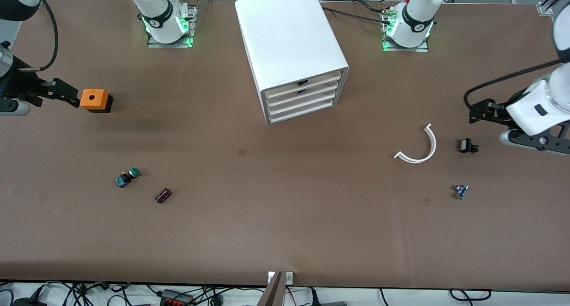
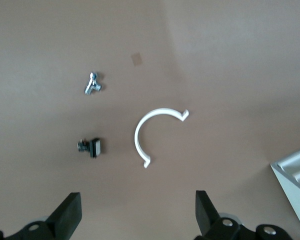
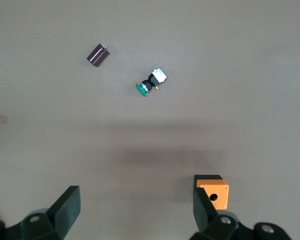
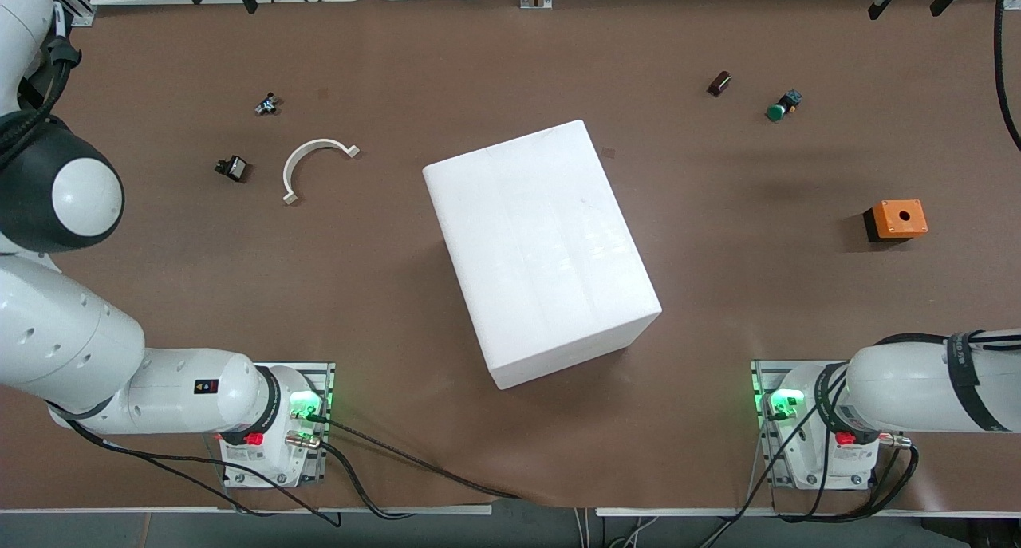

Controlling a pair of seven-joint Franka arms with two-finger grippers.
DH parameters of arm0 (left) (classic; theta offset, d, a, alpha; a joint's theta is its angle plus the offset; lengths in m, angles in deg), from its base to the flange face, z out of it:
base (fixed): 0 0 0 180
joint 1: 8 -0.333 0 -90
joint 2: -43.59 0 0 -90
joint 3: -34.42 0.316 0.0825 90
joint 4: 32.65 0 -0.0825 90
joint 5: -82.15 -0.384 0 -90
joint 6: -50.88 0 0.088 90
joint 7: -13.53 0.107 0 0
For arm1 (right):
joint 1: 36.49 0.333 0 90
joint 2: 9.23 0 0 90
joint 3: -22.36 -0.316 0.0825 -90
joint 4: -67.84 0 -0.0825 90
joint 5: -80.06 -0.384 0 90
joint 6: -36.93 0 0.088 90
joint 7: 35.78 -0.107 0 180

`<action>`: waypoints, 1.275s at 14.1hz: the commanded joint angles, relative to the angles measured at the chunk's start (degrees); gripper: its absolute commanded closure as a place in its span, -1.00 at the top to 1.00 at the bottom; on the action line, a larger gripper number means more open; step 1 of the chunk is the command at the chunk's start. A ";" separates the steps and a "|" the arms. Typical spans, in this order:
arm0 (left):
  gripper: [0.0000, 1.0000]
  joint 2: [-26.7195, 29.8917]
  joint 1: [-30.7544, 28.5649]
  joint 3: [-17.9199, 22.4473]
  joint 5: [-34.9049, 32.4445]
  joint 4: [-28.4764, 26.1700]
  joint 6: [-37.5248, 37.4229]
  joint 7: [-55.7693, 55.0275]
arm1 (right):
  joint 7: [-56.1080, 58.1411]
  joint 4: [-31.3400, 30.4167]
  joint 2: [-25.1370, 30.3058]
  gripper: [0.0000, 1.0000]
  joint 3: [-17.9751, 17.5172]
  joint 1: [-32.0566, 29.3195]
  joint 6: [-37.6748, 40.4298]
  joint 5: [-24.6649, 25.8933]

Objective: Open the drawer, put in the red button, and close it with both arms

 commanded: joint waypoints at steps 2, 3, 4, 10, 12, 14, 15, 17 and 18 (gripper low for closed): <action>1.00 10.87 3.44 5.53 2.37 -14.96 9.76 -7.58 | -0.11 0.08 0.73 1.00 -0.49 -0.47 0.41 -0.41; 1.00 10.97 3.96 5.53 2.37 -15.06 9.94 -9.62 | -0.20 0.08 0.73 1.00 -0.58 -0.47 0.32 -0.41; 1.00 10.97 3.96 5.53 2.46 -14.88 10.29 -10.07 | -0.29 0.08 0.73 1.00 -0.58 -0.47 0.32 -0.41; 1.00 11.32 3.17 5.36 2.29 -14.44 13.28 -7.97 | -0.20 -0.10 1.00 1.00 -0.58 -0.38 0.58 -0.32; 1.00 11.41 2.56 4.83 2.29 -14.35 12.93 -8.06 | -0.29 -0.18 1.00 1.00 -0.58 -0.47 0.67 -0.32; 1.00 11.41 2.12 4.39 2.29 -14.35 12.75 -7.88 | -0.20 -0.18 1.08 1.00 -0.58 -0.38 0.76 -0.32; 1.00 11.41 1.94 4.30 2.29 -14.27 12.58 -7.79 | -0.29 -0.18 1.08 1.00 -0.58 -0.38 0.67 -0.32; 1.00 11.23 1.68 4.30 2.29 -14.18 9.96 -7.10 | -0.29 -0.18 1.08 1.00 -0.58 -0.38 0.76 -0.32; 1.00 11.23 1.68 4.30 2.37 -13.74 8.55 -6.65 | -0.29 -0.18 1.08 1.00 -0.58 -0.38 0.76 -0.32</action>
